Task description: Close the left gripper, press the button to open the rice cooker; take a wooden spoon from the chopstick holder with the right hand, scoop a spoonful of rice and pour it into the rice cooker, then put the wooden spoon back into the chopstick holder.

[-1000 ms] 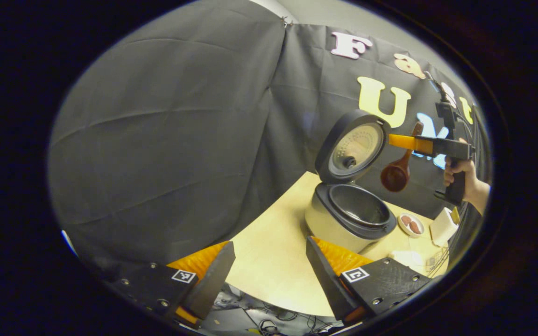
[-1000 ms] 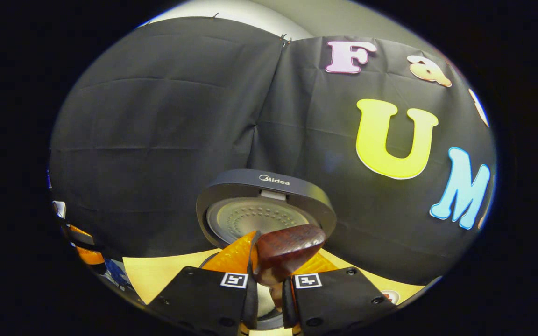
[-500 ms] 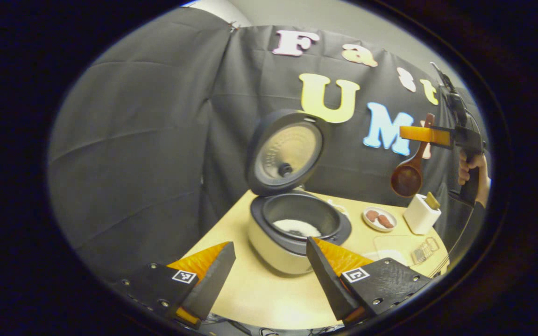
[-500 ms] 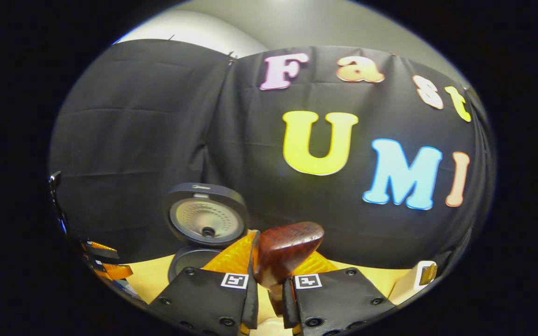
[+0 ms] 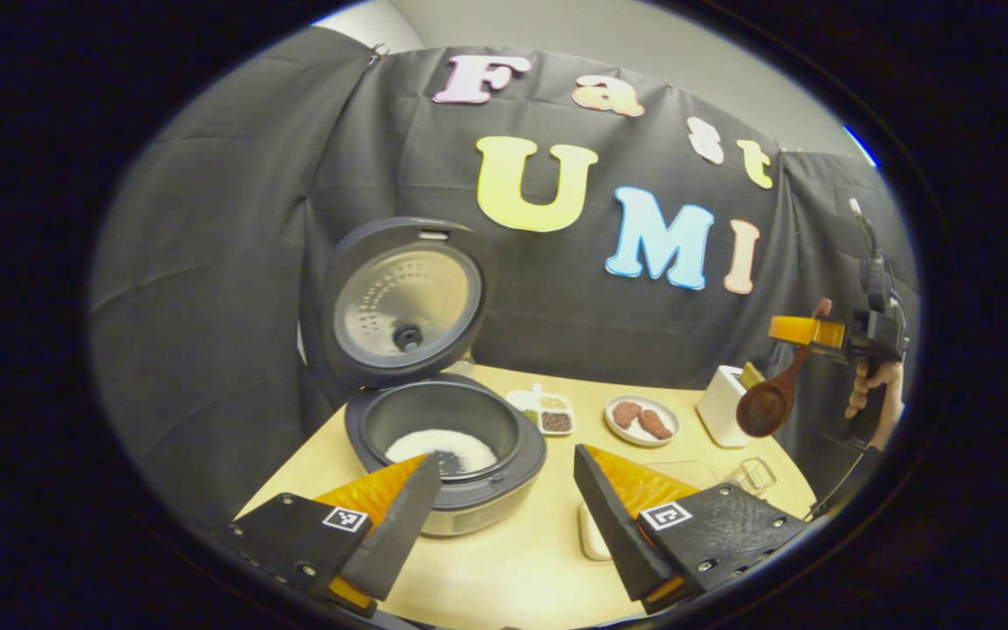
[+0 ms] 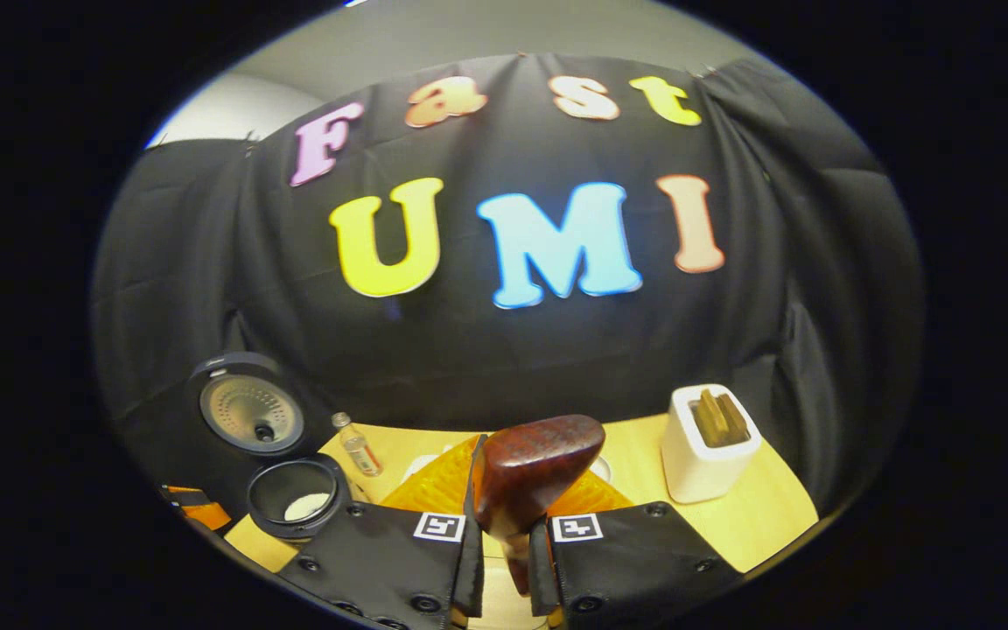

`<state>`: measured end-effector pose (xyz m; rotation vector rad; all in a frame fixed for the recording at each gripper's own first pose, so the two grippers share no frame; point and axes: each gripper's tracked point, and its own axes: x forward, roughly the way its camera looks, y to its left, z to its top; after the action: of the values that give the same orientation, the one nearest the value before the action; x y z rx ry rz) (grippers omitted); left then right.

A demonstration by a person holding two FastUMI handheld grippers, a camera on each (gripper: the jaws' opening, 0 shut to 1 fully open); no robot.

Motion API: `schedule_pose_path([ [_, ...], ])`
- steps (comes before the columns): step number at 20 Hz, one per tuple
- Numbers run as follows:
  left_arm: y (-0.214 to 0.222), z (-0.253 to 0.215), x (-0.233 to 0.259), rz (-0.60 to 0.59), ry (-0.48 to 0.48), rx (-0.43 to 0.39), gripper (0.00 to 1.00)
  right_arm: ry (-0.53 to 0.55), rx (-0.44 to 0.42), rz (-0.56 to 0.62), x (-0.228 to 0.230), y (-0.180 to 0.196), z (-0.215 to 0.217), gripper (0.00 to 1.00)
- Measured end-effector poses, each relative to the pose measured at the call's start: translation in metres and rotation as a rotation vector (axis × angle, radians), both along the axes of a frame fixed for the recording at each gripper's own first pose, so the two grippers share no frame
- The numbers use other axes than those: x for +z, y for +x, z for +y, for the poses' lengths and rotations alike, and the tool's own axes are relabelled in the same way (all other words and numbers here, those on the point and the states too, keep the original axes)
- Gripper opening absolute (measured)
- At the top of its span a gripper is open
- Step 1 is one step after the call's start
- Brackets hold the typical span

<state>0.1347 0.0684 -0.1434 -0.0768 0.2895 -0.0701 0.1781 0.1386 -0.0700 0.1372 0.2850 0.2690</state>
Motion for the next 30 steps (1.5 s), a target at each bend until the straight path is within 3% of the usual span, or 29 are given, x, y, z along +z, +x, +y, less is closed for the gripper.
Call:
schedule_pose_path([
  [4,-0.002,-0.031,0.008,-0.001,0.015,-0.012,0.97,0.125,-0.098,0.116,-0.033,0.005,-0.065,0.19],
  [7,-0.009,-0.051,0.011,0.003,0.001,0.012,0.97,0.178,-0.168,0.158,-0.051,0.011,-0.108,0.22],
  [9,-0.013,-0.066,0.008,0.011,0.004,0.031,0.97,0.229,-0.201,0.200,-0.063,0.014,-0.130,0.19],
  [13,-0.022,-0.092,0.007,0.019,0.035,0.066,0.97,0.256,-0.248,0.280,-0.098,0.017,-0.163,0.22],
  [21,-0.048,-0.129,0.003,0.012,0.004,0.205,0.97,0.313,-0.206,0.397,-0.149,0.038,-0.170,0.24],
  [27,-0.072,-0.132,-0.006,0.024,0.020,0.250,0.97,0.287,-0.146,0.460,-0.173,0.040,-0.149,0.30],
  [28,-0.072,-0.129,-0.007,0.026,0.008,0.261,0.97,0.287,-0.143,0.450,-0.172,0.042,-0.148,0.25],
  [29,-0.072,-0.124,-0.006,0.027,0.000,0.275,0.97,0.287,-0.145,0.433,-0.169,0.043,-0.148,0.43],
  [30,-0.070,-0.117,-0.003,0.021,-0.002,0.292,0.97,0.272,-0.159,0.417,-0.166,0.041,-0.154,0.70],
])
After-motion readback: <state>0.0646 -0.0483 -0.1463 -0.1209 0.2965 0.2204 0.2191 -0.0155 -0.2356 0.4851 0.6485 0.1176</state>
